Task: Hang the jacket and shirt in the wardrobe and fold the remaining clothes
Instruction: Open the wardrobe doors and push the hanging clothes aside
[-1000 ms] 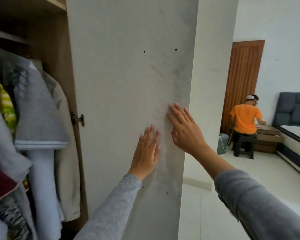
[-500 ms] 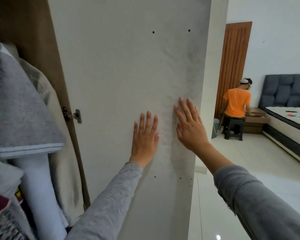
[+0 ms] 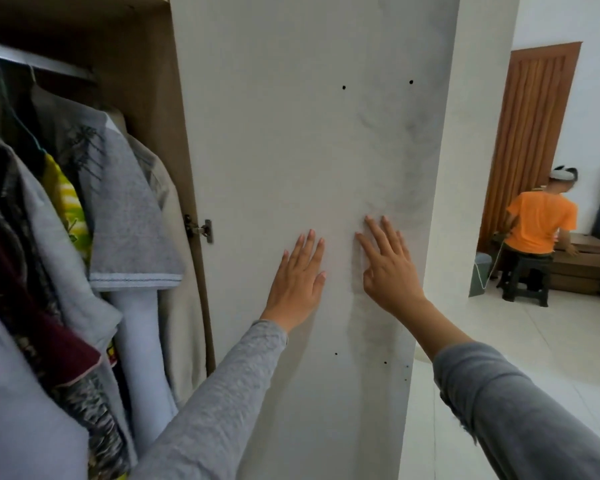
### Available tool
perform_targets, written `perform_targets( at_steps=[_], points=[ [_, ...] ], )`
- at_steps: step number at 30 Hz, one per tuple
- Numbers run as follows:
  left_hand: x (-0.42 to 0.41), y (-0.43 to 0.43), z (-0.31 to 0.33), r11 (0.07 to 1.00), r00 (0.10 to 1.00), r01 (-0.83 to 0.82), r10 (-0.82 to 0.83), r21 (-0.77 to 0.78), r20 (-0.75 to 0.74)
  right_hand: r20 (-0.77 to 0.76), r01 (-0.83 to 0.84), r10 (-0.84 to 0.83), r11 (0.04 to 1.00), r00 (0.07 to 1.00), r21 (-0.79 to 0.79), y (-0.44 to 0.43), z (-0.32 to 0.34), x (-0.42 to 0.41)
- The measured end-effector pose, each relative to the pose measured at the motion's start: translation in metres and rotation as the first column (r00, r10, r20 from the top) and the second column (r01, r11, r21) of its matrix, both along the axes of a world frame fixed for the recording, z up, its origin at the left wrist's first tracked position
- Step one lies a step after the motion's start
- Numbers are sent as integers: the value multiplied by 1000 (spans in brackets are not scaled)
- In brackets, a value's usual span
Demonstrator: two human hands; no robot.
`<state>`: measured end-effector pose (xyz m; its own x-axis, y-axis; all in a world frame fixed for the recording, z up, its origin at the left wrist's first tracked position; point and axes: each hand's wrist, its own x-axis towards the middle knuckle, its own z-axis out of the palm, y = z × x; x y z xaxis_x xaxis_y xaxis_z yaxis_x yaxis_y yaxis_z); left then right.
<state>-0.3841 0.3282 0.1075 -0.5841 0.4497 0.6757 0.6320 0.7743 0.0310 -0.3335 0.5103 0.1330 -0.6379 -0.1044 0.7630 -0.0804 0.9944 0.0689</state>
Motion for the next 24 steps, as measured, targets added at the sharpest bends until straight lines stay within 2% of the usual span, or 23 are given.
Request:
perform_targets(
  at_steps=[8, 11, 12, 16, 19, 24],
  points=[
    [55, -44, 17, 981, 983, -181, 181, 76, 6, 98, -219, 242, 954, 965, -205, -42, 5, 24],
    [85, -71, 8, 959, 964, -265, 263, 103, 35, 88, -334, 369, 902, 925, -272, -69, -2, 39],
    [106, -92, 4, 937, 944, -331, 330, 112, 26, 96, -411, 453, 865, 887, -287, -91, -3, 49],
    [132, -123, -6, 901, 907, -421, 417, 99, 67, 135, -447, 516, 824, 846, -348, -125, -8, 58],
    [166, -166, -3, 845, 853, -521, 520, 118, 44, 123, -543, 632, 736, 765, -404, -171, -5, 68],
    [227, -259, 10, 719, 728, -676, 686, 164, -5, 65, -732, 829, 525, 555, -434, -276, 14, 89]
  ],
)
